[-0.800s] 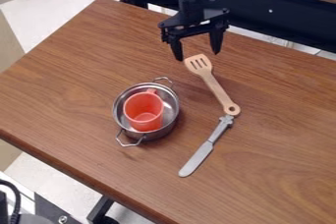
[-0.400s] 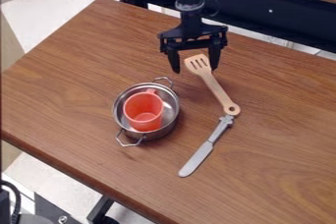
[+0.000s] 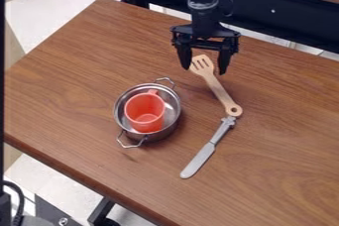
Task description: Move the knife in the left side of the silver pot
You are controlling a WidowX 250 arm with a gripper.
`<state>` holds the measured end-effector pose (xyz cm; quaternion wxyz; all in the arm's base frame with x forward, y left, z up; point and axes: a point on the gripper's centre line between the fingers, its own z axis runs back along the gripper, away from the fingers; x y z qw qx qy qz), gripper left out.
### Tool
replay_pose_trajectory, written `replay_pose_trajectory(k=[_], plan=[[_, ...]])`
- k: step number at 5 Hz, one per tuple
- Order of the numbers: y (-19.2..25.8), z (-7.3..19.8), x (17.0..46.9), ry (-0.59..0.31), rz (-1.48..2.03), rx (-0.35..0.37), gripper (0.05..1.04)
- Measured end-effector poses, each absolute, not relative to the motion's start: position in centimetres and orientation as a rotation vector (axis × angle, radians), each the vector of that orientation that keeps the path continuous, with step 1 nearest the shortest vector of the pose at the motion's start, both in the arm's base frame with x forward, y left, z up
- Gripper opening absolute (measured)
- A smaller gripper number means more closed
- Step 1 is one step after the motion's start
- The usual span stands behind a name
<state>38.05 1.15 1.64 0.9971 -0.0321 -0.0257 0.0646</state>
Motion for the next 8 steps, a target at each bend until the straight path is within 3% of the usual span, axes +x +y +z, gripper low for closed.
replay_pose_trajectory(k=[2,3,4,8], plan=[[-3.5,0.9,35.7,-0.083,-0.284,-0.064,1.0],[-4.6,0.9,35.2,-0.067,-0.318,-0.071,1.0],[-5.1,1.1,33.9,-0.113,-0.334,-0.079,1.0],[-4.4,-0.3,30.9,-0.189,-0.358,-0.019,1.0]])
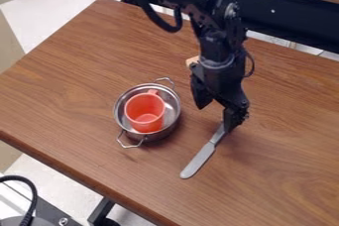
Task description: Move the knife in the left side of the silver pot
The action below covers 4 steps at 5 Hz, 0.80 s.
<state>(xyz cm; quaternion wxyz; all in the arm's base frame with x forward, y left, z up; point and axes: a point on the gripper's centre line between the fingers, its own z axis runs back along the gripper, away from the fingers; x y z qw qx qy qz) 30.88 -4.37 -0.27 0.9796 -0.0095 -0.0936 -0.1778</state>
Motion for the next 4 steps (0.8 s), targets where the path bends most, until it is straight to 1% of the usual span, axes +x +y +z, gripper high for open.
replay_pose_trajectory(k=[2,3,4], plan=[[-4.2,-0.9,31.0,-0.225,-0.363,0.008,1.0],[-4.0,-3.2,30.7,-0.172,-0.392,0.014,1.0],[-3.6,-3.3,31.2,-0.211,-0.385,-0.015,1.0]])
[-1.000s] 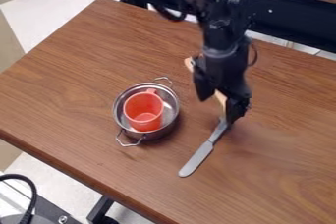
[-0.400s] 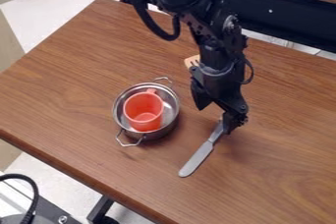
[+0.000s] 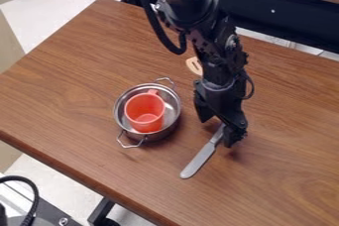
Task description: Move the knife in the left side of the silver pot
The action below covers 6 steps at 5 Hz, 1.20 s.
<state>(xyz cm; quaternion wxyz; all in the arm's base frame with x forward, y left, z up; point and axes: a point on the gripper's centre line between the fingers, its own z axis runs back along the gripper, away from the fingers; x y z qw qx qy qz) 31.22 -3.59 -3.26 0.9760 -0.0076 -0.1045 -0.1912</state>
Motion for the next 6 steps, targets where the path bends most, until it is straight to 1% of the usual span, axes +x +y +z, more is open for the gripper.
replay_pose_trajectory(k=[1,2,3,4,5,6], plan=[[-3.0,-3.3,31.0,-0.201,-0.375,-0.061,1.0],[-2.5,-3.5,30.7,-0.201,-0.363,-0.056,1.0],[-2.5,-4.2,30.5,-0.13,-0.375,-0.034,0.999],[-2.4,-4.2,30.6,-0.128,-0.355,-0.015,0.95],[-2.6,-4.2,30.6,-0.129,-0.362,-0.026,0.701],[-2.6,-4.3,30.3,-0.125,-0.372,-0.04,0.38]])
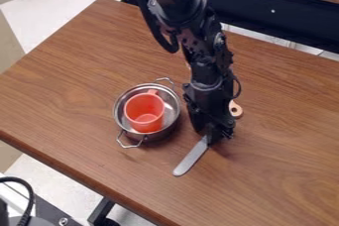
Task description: Move the knife in the left side of the silver pot
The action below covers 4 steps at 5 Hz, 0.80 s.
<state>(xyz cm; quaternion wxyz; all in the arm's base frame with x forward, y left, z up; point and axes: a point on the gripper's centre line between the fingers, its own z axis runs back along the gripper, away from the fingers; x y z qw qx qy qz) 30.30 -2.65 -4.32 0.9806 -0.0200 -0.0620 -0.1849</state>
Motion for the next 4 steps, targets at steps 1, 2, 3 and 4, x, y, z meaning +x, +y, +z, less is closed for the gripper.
replay_pose_trajectory(k=[1,2,3,4], plan=[[-2.7,-4.4,29.9,-0.106,-0.38,-0.051,0.174],[-2.9,-4.2,29.4,-0.084,-0.381,-0.055,0.125],[-3.7,-2.5,29.8,-0.122,-0.384,-0.069,0.122],[-4.4,-1.8,30.0,-0.102,-0.365,-0.097,0.122]])
